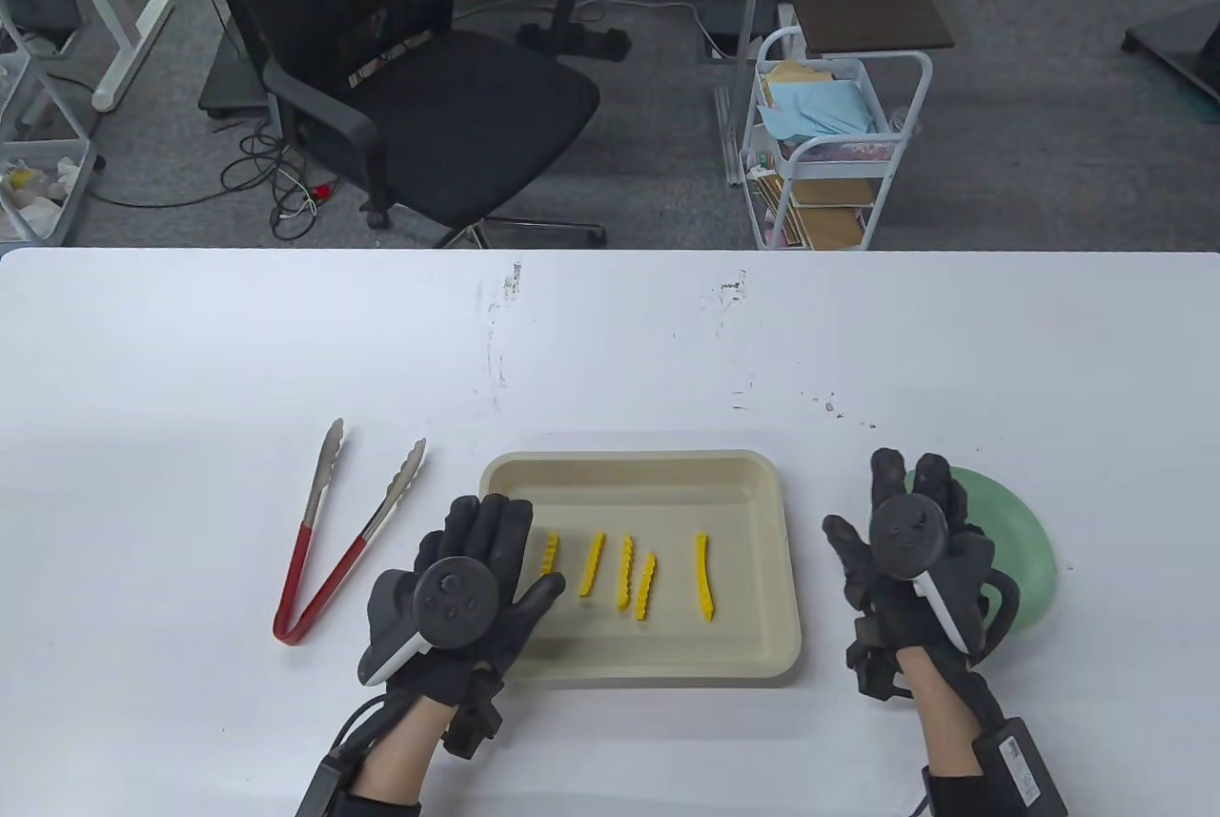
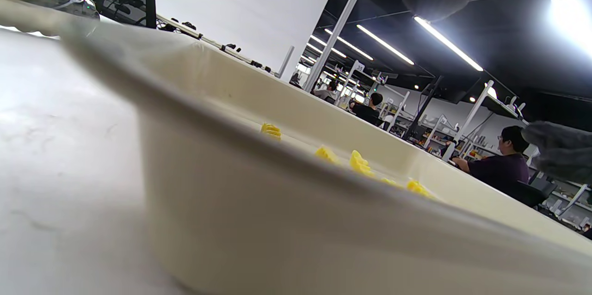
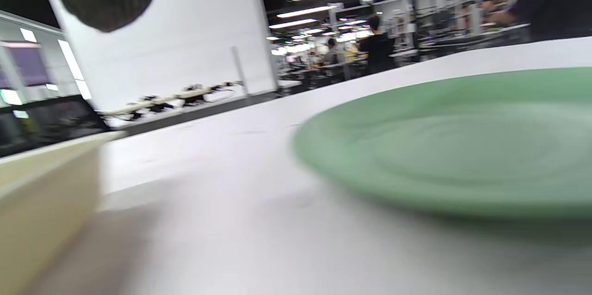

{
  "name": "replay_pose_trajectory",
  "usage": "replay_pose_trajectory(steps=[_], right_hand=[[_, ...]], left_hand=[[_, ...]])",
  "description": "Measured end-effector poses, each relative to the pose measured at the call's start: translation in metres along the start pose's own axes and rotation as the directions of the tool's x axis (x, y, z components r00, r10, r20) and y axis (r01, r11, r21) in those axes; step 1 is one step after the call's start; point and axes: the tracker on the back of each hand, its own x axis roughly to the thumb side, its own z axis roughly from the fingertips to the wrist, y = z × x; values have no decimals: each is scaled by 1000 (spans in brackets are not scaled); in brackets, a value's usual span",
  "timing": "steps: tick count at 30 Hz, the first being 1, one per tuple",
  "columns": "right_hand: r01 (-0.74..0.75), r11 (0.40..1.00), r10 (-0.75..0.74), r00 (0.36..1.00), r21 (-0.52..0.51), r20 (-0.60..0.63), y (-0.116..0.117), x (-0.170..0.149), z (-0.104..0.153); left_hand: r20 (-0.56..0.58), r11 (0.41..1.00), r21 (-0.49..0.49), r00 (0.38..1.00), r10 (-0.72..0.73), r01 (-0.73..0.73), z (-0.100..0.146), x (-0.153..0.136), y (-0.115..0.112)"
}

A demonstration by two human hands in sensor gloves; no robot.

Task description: Hold plate and receive fries gripped by tongs from baking tray

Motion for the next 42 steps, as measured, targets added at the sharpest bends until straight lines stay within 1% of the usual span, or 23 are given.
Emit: replay_pose_trajectory(steps=[3, 5, 6, 8, 9, 12, 14, 16, 20, 23, 25, 28, 31, 34, 36, 39, 42], right_hand=[[-69, 993, 83, 987, 100, -135, 1, -23, -20], [-88, 979, 123, 974, 185, -189, 6, -34, -28], [-117, 965, 169, 961, 234, -218, 10, -39, -31], [-172, 941, 246, 939, 292, -241, 14, -43, -34], [-201, 928, 289, 921, 315, -263, 16, -46, -35], [-239, 907, 350, 886, 348, -304, 22, -53, -39], [-283, 882, 413, 848, 376, -332, 25, -55, -42], [-252, 889, 390, 855, 382, -342, 24, -55, -45], [-261, 885, 411, 828, 385, -382, 22, -54, -53], [-304, 878, 442, 812, 370, -383, 22, -53, -58], [-348, 862, 483, 785, 368, -388, 22, -55, -61], [-360, 854, 503, 755, 375, -420, 22, -62, -63], [-287, 856, 481, 748, 431, -457, 23, -73, -63], [-237, 863, 452, 756, 445, -474, 22, -77, -62], [-250, 866, 458, 743, 433, -489, 20, -79, -62], [-206, 881, 426, 739, 426, -523, 16, -86, -61], [-168, 912, 367, 739, 373, -565, 9, -98, -61]], left_hand=[[-6, 1000, -3, 1000, 16, -16, 0, -3, 1], [-12, 1000, -1, 1000, 24, -24, 1, -4, 3], [-15, 999, 9, 999, 34, -33, 1, -5, 6], [-14, 999, 21, 999, 49, -49, 2, -6, 9], [-13, 998, 28, 998, 57, -56, 2, -6, 11], [-11, 996, 40, 997, 80, -80, 4, -8, 13], [-11, 995, 38, 995, 96, -96, 4, -9, 14], [-15, 994, 37, 995, 99, -98, 4, -10, 14], [-24, 994, 25, 994, 106, -106, 3, -14, 12], [-31, 994, 20, 994, 108, -108, 2, -15, 11], [-34, 994, 18, 994, 106, -105, 2, -15, 12], [-38, 994, 16, 993, 111, -110, 2, -15, 12], [-36, 994, 17, 993, 110, -109, 2, -15, 12], [-37, 994, 17, 993, 110, -110, 2, -15, 11], [-40, 994, 17, 993, 111, -111, 2, -15, 12], [-40, 993, 18, 993, 115, -114, 2, -16, 13], [-37, 992, 18, 992, 123, -123, 2, -16, 13]])
